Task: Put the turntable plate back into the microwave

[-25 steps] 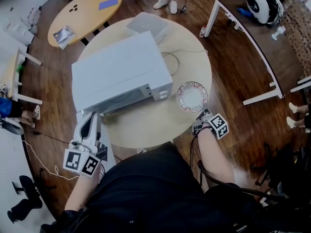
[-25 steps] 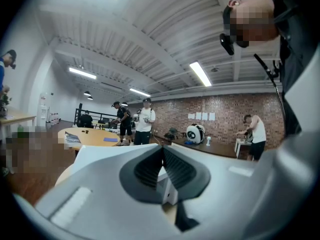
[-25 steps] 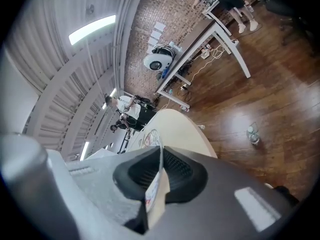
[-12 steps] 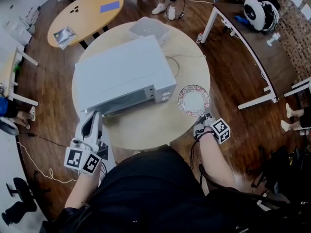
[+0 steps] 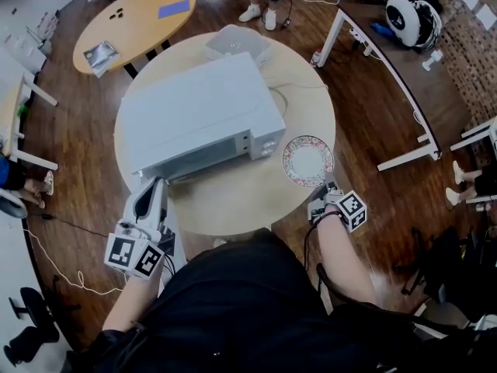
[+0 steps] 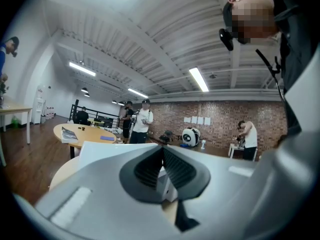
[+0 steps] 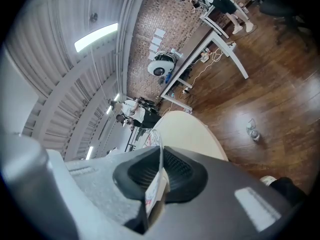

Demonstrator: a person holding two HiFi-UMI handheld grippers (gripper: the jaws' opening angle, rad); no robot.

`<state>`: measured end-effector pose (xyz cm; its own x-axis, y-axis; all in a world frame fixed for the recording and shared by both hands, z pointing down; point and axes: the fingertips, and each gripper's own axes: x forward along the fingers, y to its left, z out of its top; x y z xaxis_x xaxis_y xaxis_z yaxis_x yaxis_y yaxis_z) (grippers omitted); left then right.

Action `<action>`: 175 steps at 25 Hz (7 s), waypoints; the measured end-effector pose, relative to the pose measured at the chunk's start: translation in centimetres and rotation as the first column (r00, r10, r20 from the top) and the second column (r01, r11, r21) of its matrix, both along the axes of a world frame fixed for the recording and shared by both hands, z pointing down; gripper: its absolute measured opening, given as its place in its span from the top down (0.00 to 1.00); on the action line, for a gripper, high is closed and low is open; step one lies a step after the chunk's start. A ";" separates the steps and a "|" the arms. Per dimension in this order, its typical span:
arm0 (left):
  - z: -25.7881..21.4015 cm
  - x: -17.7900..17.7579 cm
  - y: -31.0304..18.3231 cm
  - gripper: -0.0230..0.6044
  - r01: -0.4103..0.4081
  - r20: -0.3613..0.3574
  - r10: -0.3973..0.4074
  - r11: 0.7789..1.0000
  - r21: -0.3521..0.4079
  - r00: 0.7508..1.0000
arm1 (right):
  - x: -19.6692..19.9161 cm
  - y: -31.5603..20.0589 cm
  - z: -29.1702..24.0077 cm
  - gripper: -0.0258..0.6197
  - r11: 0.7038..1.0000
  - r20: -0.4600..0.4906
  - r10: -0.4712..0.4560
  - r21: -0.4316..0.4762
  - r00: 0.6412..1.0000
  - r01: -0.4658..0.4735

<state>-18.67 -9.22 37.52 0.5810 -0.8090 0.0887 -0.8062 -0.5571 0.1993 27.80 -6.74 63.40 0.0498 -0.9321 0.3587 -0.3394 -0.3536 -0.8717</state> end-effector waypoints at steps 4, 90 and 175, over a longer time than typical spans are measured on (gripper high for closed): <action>0.0 -0.4 0.1 0.96 -0.010 -0.006 0.010 1.000 0.002 1.000 | -1.0 0.3 -0.2 0.93 1.000 0.002 -0.006 0.006 1.000 0.006; 1.3 -4.3 4.1 0.96 0.076 -0.071 -0.077 0.997 -0.016 0.994 | -13.8 0.5 -2.3 0.92 0.948 0.055 -0.318 0.001 0.946 0.318; -0.4 -8.7 6.0 0.96 0.379 0.066 -0.381 0.924 0.046 0.922 | -31.9 -12.6 -0.4 0.92 0.687 0.101 -0.724 0.010 0.683 0.727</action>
